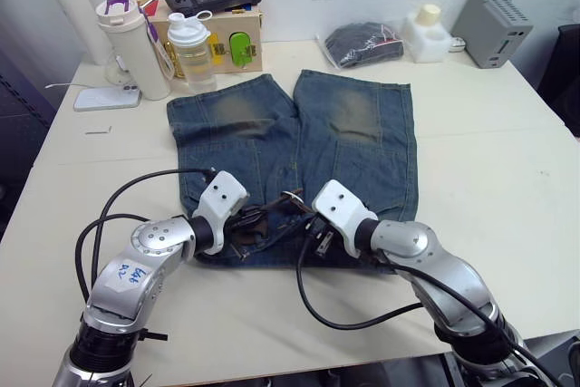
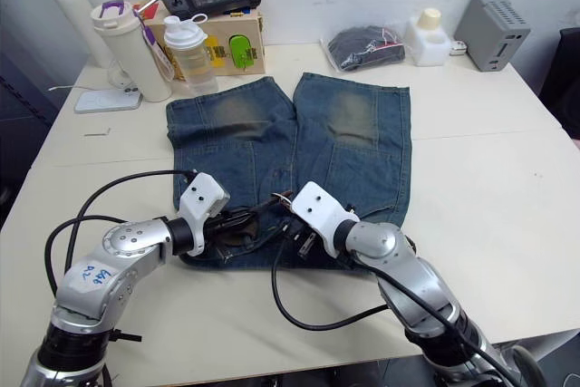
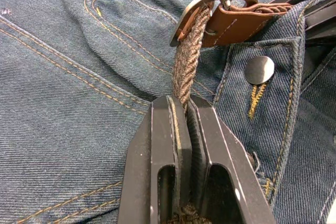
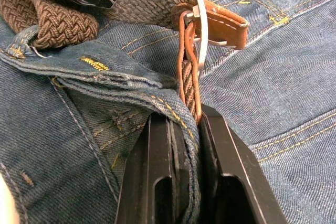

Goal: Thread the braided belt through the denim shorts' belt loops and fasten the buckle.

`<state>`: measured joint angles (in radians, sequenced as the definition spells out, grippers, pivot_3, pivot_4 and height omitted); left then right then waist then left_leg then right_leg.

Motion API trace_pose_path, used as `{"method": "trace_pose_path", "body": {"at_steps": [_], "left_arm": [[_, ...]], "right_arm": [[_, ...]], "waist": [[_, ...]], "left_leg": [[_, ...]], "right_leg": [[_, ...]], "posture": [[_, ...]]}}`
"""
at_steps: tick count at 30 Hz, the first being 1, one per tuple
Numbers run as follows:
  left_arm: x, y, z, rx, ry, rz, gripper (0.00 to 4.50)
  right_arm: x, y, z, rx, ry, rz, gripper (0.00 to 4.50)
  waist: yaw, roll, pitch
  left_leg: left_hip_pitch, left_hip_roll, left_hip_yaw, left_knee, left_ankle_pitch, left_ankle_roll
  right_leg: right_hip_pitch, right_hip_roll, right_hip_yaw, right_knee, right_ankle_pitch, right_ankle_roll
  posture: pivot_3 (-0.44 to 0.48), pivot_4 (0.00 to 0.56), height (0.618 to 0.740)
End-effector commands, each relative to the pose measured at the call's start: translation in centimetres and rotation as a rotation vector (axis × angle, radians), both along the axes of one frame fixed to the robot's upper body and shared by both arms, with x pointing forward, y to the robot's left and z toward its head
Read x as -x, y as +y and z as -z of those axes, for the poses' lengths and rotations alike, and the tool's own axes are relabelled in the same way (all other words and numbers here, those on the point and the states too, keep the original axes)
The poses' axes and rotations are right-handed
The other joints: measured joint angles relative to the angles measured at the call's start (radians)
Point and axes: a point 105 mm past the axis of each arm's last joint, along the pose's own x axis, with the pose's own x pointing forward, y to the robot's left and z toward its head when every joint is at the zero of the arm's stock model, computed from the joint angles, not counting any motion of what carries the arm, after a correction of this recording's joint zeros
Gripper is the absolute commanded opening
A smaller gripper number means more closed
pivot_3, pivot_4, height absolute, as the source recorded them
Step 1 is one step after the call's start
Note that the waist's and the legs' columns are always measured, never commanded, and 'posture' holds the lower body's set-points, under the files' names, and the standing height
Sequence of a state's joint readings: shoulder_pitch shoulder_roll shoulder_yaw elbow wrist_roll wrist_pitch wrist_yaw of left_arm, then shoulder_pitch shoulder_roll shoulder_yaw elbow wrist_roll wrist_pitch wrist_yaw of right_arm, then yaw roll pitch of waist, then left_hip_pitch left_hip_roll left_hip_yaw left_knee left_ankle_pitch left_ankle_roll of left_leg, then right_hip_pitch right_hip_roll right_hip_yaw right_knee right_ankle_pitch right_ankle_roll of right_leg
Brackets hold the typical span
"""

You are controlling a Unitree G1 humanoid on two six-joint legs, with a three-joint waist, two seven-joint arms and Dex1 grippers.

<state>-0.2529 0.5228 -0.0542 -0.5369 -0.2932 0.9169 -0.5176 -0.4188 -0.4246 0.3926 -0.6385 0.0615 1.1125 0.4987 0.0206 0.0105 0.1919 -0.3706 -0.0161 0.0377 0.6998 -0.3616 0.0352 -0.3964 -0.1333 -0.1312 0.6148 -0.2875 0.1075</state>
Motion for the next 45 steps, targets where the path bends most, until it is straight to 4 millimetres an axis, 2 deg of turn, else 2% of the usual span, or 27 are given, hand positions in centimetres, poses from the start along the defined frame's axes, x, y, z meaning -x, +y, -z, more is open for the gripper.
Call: {"method": "trace_pose_path", "body": {"at_steps": [1,6,10,12,15,16,17,21,22,24,26,27,31,34,39,42,45], "left_arm": [[0.1,-1.7,-1.5,0.038,-0.061,0.077,0.00],[-0.9,-3.1,-1.4,0.047,-0.078,0.127,0.00],[-1.6,-4.0,-1.0,0.051,-0.085,0.150,0.00],[-1.7,-4.1,-0.8,0.050,-0.089,0.153,0.00],[-1.6,-4.1,-0.8,0.056,-0.092,0.151,0.00],[-1.5,-4.2,-0.8,0.058,-0.093,0.152,0.00],[-1.4,-4.2,-0.8,0.059,-0.095,0.153,0.00],[-1.4,-4.4,-0.8,0.062,-0.100,0.153,0.00],[-1.4,-4.4,-0.8,0.061,-0.102,0.152,0.00],[-1.5,-4.4,-0.9,0.052,-0.118,0.154,0.00],[-1.6,-4.5,-1.0,0.043,-0.139,0.156,0.00],[-1.7,-4.5,-1.1,0.027,-0.163,0.165,0.00],[-2.0,-4.4,-1.6,-0.036,-0.269,0.181,0.00],[-2.3,-4.3,-2.0,-0.067,-0.333,0.189,0.00],[-2.4,-4.2,-2.4,-0.121,-0.403,0.200,0.00],[-2.3,-4.1,-2.4,-0.146,-0.427,0.209,0.00],[-2.2,-4.1,-2.4,-0.158,-0.438,0.210,0.00]], "right_arm": [[0.8,1.2,-0.2,0.016,-0.009,-0.091,0.02],[1.3,1.7,0.3,0.104,-0.016,-0.206,0.02],[1.5,1.3,1.0,0.172,-0.009,-0.259,0.02],[1.2,0.9,0.8,0.183,-0.018,-0.249,0.02],[0.4,-0.1,-0.9,0.104,-0.047,-0.182,0.02],[0.6,-0.5,-1.5,0.080,-0.046,-0.182,1.03],[0.9,-0.9,-2.1,0.058,-0.041,-0.193,1.30],[1.6,-2.3,-4.4,-0.009,-0.034,-0.210,3.10],[1.7,-2.7,-5.3,-0.027,-0.037,-0.220,3.66],[1.7,-3.3,-7.1,-0.051,-0.062,-0.246,4.46],[1.4,-3.3,-8.2,-0.048,-0.108,-0.270,4.46],[0.3,-3.4,-8.3,0.012,-0.173,-0.253,4.46],[-2.6,-3.7,-6.6,0.305,-0.377,-0.261,4.46],[-3.4,-3.5,-5.3,0.421,-0.434,-0.330,4.46],[-3.9,-2.9,-4.9,0.454,-0.472,-0.379,4.46],[-4.2,-2.7,-4.9,0.462,-0.482,-0.388,3.62],[-4.3,-2.5,-4.9,0.456,-0.485,-0.389,2.19]], "waist": [[0.000,0.000,0.000],[0.000,0.000,0.000],[-0.003,0.000,0.000],[-0.003,0.000,0.000],[0.001,0.000,0.000],[0.003,0.000,0.000],[0.005,-0.001,0.000],[0.005,-0.001,0.000],[0.005,-0.001,0.000],[0.004,0.000,0.000],[0.004,0.000,0.000],[0.003,0.000,0.000],[0.002,0.000,0.000],[0.004,-0.001,0.000],[0.003,-0.001,0.000],[0.003,-0.001,0.000],[0.004,-0.001,0.000]], "left_leg": [[0.000,0.000,0.000,0.000,0.000,0.000],[0.000,0.000,0.000,0.000,0.000,0.000],[0.000,0.000,0.001,-0.001,0.000,0.000],[0.000,0.001,0.001,0.000,0.000,0.000],[0.000,0.001,0.001,0.000,0.000,0.000],[0.000,0.001,0.001,0.000,0.000,0.000],[-0.001,0.001,0.001,0.000,0.000,0.000],[-0.001,0.000,0.000,0.001,0.000,0.000],[-0.001,0.000,0.000,0.001,0.000,0.000],[-0.001,0.000,0.000,0.001,0.000,0.000],[-0.001,0.000,0.000,0.001,0.000,0.000],[-0.001,0.001,0.000,0.001,0.000,0.000],[-0.001,0.000,0.001,0.000,0.000,0.000],[-0.001,0.000,0.002,0.000,0.000,0.000],[-0.001,0.000,0.002,0.001,0.000,0.001],[-0.001,0.000,0.001,0.001,0.000,0.001],[-0.001,0.000,0.001,0.001,0.000,0.001]], "right_leg": [[0.000,0.000,0.000,0.000,0.000,0.000],[0.000,0.000,0.000,0.000,0.000,0.000],[0.000,0.001,-0.001,-0.001,0.000,0.000],[0.000,0.001,-0.001,-0.001,0.000,0.000],[0.000,0.000,-0.001,-0.001,0.000,0.000],[0.000,0.000,-0.001,-0.001,0.000,0.000],[0.000,0.000,-0.001,-0.001,0.000,0.000],[0.001,-0.001,-0.001,-0.002,0.000,0.001],[0.001,-0.001,-0.001,-0.002,0.000,0.001],[0.001,0.000,-0.001,-0.002,0.000,0.001],[0.001,0.000,-0.001,-0.002,0.000,0.001],[0.001,0.000,-0.001,-0.002,0.000,0.001],[0.001,0.000,-0.001,-0.002,0.000,0.001],[0.001,0.000,-0.001,-0.002,0.000,0.001],[0.000,0.000,-0.002,-0.002,0.001,0.001],[0.001,0.000,-0.002,-0.002,0.001,0.001],[0.001,0.000,-0.002,-0.002,0.001,0.001]], "posture": [[0.000,0.150,0.690],[0.000,0.150,0.690],[0.000,0.150,0.690],[0.000,0.150,0.690],[0.000,0.150,0.690],[0.000,0.150,0.690],[0.000,0.150,0.690],[0.000,0.150,0.690],[0.000,0.150,0.690],[0.000,0.150,0.690],[0.000,0.150,0.690],[0.000,0.150,0.690],[0.000,0.150,0.690],[0.000,0.150,0.690],[0.000,0.150,0.690],[0.000,0.150,0.690],[0.000,0.150,0.690]]}}
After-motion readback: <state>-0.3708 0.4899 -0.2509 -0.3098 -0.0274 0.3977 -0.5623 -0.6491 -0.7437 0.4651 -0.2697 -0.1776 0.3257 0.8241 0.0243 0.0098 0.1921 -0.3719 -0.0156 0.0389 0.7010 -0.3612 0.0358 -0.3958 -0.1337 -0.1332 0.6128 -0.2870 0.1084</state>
